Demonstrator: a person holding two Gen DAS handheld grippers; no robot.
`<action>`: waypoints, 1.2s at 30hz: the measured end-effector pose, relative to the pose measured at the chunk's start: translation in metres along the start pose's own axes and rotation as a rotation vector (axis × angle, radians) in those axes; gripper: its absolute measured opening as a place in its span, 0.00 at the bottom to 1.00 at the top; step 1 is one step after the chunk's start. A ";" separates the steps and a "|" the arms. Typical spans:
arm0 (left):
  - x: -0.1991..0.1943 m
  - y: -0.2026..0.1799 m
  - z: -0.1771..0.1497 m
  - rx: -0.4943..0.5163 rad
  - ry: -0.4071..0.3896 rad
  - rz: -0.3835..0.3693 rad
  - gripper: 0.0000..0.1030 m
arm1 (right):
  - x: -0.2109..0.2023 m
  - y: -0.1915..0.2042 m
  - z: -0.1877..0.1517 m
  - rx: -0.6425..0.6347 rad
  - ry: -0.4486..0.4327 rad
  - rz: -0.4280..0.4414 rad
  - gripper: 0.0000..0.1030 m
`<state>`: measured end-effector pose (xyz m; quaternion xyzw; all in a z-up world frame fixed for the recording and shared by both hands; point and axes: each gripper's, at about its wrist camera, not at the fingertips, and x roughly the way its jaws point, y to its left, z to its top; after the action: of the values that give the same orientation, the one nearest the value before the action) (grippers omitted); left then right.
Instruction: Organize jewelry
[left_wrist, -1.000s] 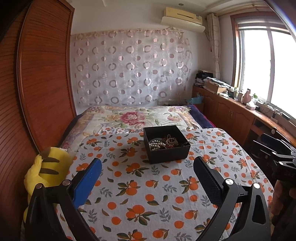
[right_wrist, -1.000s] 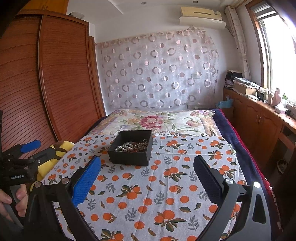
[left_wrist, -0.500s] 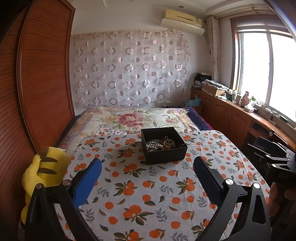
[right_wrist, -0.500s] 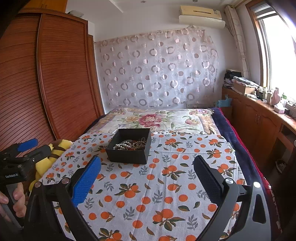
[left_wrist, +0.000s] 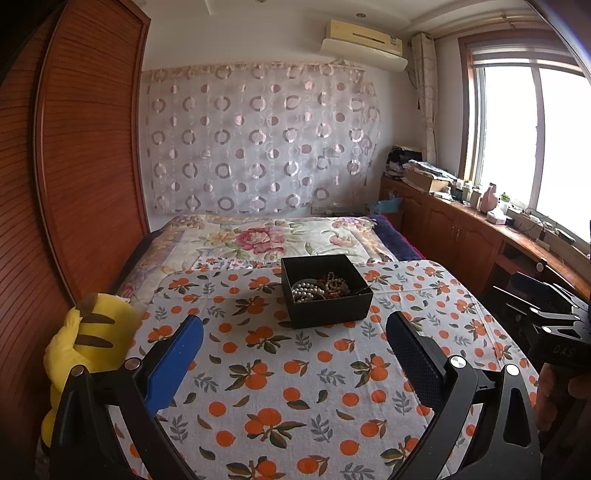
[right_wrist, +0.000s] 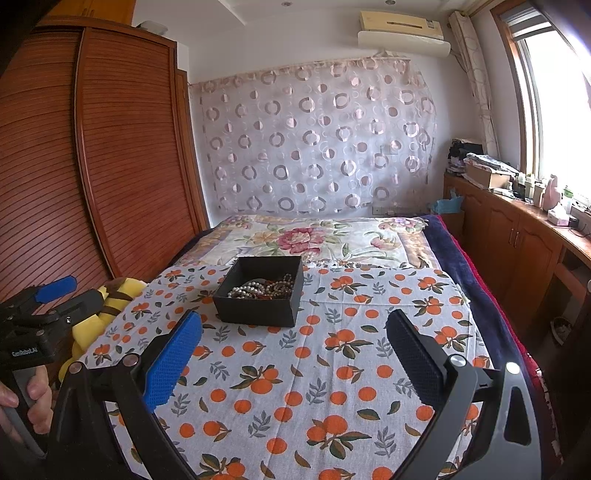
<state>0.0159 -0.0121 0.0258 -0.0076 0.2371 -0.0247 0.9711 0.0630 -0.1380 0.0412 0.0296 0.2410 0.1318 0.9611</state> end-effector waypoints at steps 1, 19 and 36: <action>0.000 0.000 0.000 -0.001 0.000 0.000 0.93 | -0.001 -0.001 0.000 -0.001 -0.001 0.000 0.98; -0.001 -0.001 0.001 -0.001 -0.003 0.001 0.93 | 0.000 -0.001 -0.001 -0.001 0.000 0.001 0.98; -0.002 0.000 0.001 0.000 -0.002 -0.001 0.93 | -0.002 -0.001 -0.001 0.000 -0.003 0.001 0.98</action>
<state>0.0147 -0.0123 0.0277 -0.0079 0.2359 -0.0253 0.9714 0.0612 -0.1400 0.0414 0.0299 0.2396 0.1322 0.9614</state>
